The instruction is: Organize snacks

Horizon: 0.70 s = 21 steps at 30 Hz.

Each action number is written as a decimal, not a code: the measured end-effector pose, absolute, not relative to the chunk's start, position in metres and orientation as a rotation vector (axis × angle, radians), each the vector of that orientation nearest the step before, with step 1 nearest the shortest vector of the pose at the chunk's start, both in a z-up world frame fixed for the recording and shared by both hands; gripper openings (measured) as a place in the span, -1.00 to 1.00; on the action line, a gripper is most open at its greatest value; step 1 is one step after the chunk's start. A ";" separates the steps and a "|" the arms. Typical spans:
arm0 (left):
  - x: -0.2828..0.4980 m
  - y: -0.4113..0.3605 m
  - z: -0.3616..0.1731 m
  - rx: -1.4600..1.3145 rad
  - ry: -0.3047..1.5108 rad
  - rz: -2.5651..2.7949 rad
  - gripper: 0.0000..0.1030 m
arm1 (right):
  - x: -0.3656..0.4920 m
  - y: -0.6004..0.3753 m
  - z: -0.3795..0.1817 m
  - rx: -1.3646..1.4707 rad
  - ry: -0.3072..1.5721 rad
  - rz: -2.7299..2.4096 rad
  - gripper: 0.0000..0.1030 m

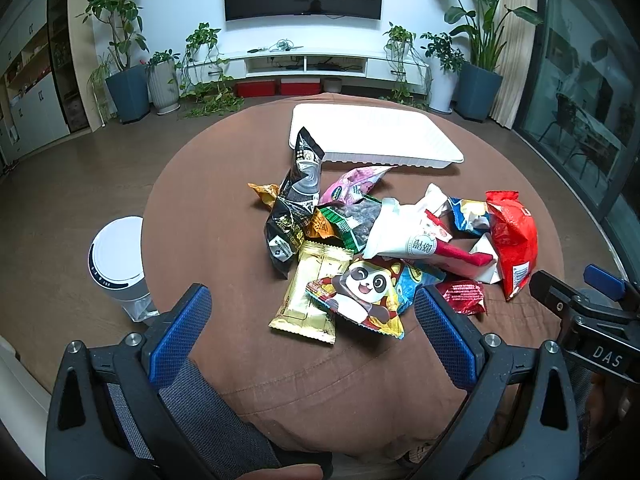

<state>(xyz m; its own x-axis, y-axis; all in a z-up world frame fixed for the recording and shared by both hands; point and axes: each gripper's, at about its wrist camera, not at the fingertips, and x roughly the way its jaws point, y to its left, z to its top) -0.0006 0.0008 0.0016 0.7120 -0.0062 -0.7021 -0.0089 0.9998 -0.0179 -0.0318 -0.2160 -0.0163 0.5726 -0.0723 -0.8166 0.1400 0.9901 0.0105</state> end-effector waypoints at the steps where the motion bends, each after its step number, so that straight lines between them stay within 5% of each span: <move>1: 0.000 0.001 0.001 -0.021 0.779 0.002 0.99 | -0.031 -0.216 -0.016 0.076 0.954 -0.125 1.00; 21: 0.000 0.001 0.002 -0.021 0.781 0.001 0.99 | -0.031 -0.214 -0.021 0.073 0.963 -0.125 1.00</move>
